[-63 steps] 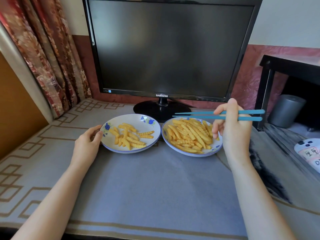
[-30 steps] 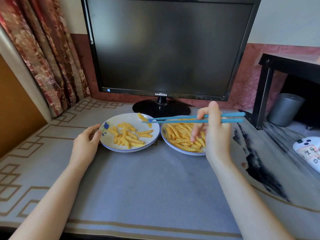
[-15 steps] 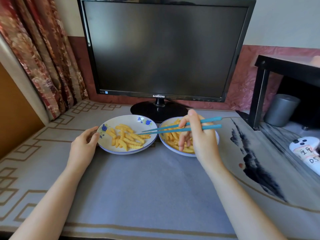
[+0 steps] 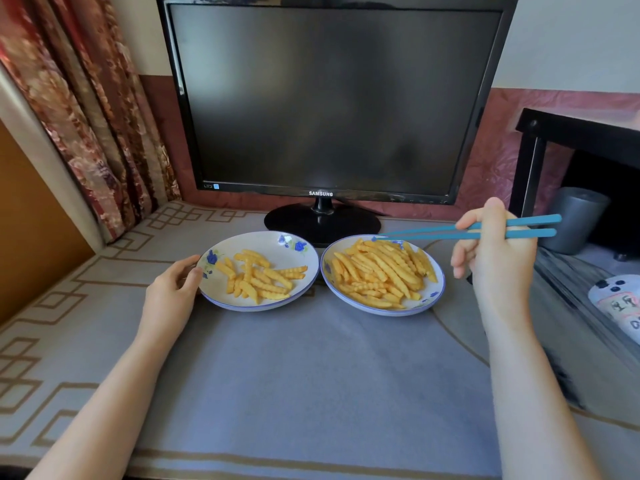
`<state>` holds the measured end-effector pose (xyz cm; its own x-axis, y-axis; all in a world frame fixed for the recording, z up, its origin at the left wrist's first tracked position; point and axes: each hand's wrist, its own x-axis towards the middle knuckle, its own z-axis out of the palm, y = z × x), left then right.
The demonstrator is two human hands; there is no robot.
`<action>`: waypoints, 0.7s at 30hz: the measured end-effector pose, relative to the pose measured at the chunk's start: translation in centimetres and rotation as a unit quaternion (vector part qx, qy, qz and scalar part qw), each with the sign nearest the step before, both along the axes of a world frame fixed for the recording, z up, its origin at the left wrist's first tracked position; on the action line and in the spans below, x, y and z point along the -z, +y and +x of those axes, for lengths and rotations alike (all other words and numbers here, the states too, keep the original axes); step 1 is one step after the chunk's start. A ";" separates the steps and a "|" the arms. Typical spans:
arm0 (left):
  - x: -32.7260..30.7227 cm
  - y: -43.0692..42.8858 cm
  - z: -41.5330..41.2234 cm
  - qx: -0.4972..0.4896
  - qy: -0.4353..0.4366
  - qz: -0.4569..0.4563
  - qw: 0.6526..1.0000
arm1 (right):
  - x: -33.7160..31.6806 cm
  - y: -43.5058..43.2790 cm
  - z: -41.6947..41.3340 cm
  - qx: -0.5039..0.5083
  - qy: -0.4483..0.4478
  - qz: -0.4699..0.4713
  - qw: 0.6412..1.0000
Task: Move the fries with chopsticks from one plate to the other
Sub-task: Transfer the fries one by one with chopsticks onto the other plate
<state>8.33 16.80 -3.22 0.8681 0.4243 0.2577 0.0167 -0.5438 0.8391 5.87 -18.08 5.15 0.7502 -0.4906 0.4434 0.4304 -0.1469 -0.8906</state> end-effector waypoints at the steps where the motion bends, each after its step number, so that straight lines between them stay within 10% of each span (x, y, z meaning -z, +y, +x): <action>1: 0.0 0.0 0.0 0.000 0.000 0.000 1.000 | 0.0 -0.2 0.1 0.004 0.001 0.000 1.000; 21: -0.1 -0.1 -0.1 0.001 -0.001 -0.002 1.000 | 0.4 1.1 0.5 -0.019 0.011 -0.055 0.998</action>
